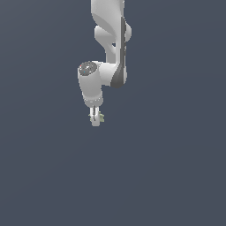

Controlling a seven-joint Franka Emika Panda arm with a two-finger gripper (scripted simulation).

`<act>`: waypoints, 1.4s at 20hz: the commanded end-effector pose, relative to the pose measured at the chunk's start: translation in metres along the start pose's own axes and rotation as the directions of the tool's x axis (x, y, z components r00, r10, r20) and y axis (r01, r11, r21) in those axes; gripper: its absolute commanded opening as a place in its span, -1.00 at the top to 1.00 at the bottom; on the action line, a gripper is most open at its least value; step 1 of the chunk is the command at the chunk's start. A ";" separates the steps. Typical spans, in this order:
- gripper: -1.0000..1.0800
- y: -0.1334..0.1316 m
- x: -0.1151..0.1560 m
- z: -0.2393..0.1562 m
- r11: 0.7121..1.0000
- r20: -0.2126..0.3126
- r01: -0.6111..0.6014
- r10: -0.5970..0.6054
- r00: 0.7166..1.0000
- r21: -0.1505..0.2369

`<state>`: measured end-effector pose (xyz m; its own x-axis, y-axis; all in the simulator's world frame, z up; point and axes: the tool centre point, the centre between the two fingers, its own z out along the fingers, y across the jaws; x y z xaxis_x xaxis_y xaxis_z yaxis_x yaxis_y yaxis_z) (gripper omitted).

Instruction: Pick up the object and move it to a goal position.

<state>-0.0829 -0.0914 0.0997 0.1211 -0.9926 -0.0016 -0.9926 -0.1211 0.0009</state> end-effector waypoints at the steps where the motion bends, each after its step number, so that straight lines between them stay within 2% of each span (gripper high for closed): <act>1: 1.00 0.001 -0.006 -0.021 1.000 0.000 0.000 0.000 1.000 0.001; 22: 1.00 0.011 -0.070 -0.241 1.000 -0.006 -0.002 0.002 1.000 0.000; 28: 1.00 0.011 -0.086 -0.291 1.000 -0.004 0.000 0.000 1.000 0.001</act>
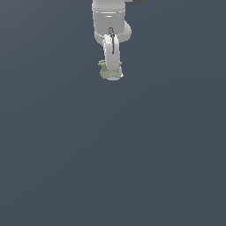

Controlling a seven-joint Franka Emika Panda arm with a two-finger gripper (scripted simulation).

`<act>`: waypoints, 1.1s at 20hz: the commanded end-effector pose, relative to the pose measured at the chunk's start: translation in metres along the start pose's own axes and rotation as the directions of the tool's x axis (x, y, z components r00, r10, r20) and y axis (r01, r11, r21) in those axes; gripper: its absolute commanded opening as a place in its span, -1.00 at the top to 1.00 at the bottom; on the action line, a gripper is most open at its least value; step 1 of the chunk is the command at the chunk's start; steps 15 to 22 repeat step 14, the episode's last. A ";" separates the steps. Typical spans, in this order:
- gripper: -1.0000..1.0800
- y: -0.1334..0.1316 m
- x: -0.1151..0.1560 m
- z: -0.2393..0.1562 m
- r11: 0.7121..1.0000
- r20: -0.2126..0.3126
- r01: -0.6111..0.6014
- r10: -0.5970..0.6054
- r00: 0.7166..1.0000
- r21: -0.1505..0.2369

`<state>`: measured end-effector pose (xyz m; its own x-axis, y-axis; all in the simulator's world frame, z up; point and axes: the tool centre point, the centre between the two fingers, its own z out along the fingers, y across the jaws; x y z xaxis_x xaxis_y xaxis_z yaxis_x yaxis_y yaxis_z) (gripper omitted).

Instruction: Pick up the object and move it to a goal position.

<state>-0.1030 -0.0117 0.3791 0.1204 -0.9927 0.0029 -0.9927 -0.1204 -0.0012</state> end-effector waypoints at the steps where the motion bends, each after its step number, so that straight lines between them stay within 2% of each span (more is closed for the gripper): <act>1: 1.00 0.000 -0.006 -0.018 1.000 0.001 0.000 0.000 1.000 -0.001; 10: 1.00 -0.001 -0.017 -0.053 1.000 0.003 0.002 -0.002 1.000 -0.001; 22: 1.00 -0.002 -0.017 -0.055 1.000 0.003 0.002 -0.002 1.000 -0.001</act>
